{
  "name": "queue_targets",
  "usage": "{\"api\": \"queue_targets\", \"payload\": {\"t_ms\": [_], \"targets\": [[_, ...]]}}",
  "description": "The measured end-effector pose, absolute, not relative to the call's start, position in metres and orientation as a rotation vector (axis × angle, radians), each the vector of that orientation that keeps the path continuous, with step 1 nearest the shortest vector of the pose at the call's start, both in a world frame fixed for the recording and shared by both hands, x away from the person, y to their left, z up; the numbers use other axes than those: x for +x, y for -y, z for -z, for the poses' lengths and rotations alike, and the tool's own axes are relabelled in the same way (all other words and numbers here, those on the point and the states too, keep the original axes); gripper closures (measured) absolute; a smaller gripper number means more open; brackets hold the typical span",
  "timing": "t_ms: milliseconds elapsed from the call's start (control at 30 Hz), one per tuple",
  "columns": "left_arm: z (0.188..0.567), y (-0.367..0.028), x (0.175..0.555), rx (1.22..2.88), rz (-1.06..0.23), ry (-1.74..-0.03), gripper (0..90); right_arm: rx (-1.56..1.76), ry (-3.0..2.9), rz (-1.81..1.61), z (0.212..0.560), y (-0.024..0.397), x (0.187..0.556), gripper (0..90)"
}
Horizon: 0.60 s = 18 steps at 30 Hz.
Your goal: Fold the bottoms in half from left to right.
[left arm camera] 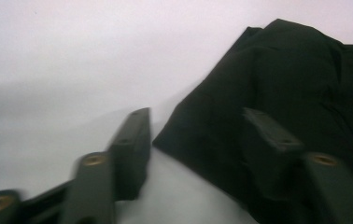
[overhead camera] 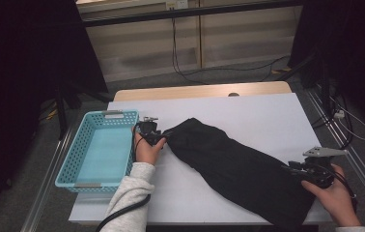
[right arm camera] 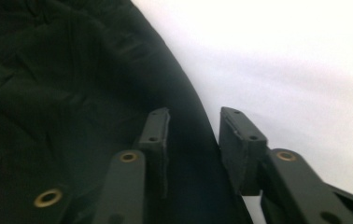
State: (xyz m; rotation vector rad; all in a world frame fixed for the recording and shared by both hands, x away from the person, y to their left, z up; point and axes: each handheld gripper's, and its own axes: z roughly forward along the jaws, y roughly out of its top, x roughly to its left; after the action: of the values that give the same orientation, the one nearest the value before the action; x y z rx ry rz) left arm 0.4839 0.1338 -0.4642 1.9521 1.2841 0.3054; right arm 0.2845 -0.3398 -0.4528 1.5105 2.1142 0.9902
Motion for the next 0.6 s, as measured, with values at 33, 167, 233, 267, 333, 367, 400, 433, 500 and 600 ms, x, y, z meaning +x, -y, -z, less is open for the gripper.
{"api": "queue_targets", "payload": {"t_ms": [33,167,233,267,333,367,400,433,500,600], "targets": [[0.464,-0.132,0.484,1.963,-0.302,-1.279,55.2,1.508,-2.105,-0.999,0.452,0.339,0.285,60.3],[0.463,-0.129,0.484,1.967,-0.264,-1.292,70.1,1.509,-2.088,-1.021,0.452,0.337,0.285,53.7],[0.464,-0.127,0.485,1.961,-0.239,-1.281,79.1,1.489,-2.093,-1.035,0.451,0.335,0.286,51.6],[0.463,-0.127,0.484,1.959,-0.239,-1.276,81.1,1.483,-2.097,-1.037,0.451,0.334,0.286,51.4],[0.461,-0.127,0.484,1.955,-0.236,-1.281,85.4,1.478,-2.101,-1.035,0.451,0.332,0.286,48.4],[0.46,-0.128,0.485,1.947,-0.238,-1.287,86.1,1.475,-2.099,-1.036,0.452,0.331,0.286,46.9],[0.457,-0.13,0.485,1.933,-0.227,-1.299,86.3,1.474,-2.103,-1.037,0.452,0.33,0.287,46.5],[0.454,-0.131,0.486,1.923,-0.232,-1.304,86.5,1.478,-2.108,-1.043,0.453,0.33,0.287,45.6],[0.448,-0.135,0.486,1.906,-0.25,-1.309,86.6,1.478,-2.109,-1.038,0.453,0.328,0.287,43.4],[0.435,-0.144,0.485,1.857,-0.312,-1.317,86.6,1.477,-2.109,-1.043,0.453,0.328,0.288,41.0]]}}
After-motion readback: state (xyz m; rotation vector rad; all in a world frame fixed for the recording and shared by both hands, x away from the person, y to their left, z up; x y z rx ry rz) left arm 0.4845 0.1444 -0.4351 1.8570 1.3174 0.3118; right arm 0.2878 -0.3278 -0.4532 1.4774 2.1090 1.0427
